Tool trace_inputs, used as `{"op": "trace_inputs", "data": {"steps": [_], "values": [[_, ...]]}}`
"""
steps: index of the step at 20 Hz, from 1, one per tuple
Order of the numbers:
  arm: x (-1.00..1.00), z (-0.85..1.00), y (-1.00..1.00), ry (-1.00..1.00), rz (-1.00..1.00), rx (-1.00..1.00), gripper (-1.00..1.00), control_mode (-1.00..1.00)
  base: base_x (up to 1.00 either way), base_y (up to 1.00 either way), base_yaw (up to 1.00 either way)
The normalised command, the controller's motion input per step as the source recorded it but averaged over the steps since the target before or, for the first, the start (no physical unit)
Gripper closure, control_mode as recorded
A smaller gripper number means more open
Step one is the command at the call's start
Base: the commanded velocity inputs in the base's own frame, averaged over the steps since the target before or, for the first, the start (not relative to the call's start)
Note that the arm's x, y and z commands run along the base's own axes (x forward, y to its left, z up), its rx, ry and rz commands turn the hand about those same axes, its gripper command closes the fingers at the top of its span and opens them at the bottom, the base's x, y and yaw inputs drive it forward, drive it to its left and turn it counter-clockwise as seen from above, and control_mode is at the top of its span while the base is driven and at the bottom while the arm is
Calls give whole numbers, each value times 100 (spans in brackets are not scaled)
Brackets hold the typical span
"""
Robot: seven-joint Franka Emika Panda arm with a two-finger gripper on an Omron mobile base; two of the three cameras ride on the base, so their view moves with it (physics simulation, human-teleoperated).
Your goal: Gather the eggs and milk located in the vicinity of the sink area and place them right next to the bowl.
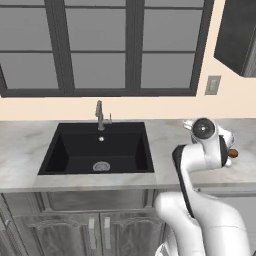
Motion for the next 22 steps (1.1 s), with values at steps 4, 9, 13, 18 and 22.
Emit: {"op": "trace_inputs", "data": {"steps": [4, 9, 13, 18, 22], "values": [[23, -34, 14, 0, -22, 0, 100, -100, 0, 0, 0], [27, -22, 6, 0, -22, 0, 100, -100, 0, 0, 0], [37, -20, 0, 0, -14, 0, 100, -100, 0, 0, 0], [39, -22, 0, 0, -7, 0, 100, -100, 0, 0, 0], [19, -24, 0, 0, -6, 0, 100, -100, 0, 0, 0]]}}
